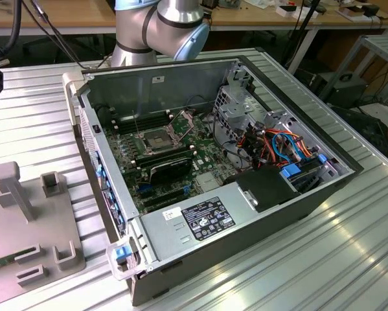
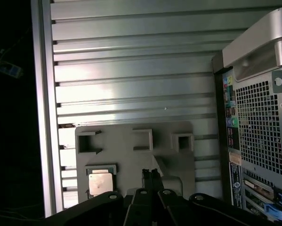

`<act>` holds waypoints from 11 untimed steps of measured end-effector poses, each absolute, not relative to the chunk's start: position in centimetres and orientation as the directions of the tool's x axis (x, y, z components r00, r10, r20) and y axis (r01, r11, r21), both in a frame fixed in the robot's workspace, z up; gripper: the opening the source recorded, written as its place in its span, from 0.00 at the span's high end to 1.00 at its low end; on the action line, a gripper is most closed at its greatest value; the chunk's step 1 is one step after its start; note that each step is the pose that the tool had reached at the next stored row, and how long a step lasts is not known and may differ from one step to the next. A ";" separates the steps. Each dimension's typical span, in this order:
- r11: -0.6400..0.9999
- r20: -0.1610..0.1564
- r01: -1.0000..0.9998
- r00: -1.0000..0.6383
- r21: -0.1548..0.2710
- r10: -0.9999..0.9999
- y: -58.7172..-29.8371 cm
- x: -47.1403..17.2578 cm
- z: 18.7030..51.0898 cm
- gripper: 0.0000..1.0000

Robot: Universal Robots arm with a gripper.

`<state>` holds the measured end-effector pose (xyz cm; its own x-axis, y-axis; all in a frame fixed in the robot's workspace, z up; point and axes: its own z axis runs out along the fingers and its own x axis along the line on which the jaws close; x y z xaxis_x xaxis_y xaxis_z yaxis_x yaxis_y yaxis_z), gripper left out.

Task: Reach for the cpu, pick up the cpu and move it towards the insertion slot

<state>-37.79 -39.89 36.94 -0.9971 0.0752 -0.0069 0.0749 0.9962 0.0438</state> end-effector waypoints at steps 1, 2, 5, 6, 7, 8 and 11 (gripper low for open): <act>0.996 -0.007 0.075 -0.997 0.044 0.075 -39.9 -37.9 36.9 0.89; 0.996 -0.007 0.075 -0.997 0.044 0.075 -39.9 -38.0 36.9 0.89; 0.996 -0.007 0.075 -0.997 0.044 0.075 -39.9 -38.7 36.9 0.89; 0.996 -0.007 0.075 -0.997 0.044 0.075 -39.9 -38.8 36.8 0.89; 0.996 -0.007 0.075 -0.997 0.044 0.075 -39.9 -38.9 36.8 0.89; 0.996 -0.007 0.075 -0.997 0.044 0.075 -39.9 -38.9 36.8 0.89; 0.996 -0.007 0.075 -0.997 0.044 0.075 -39.9 -39.3 36.8 0.89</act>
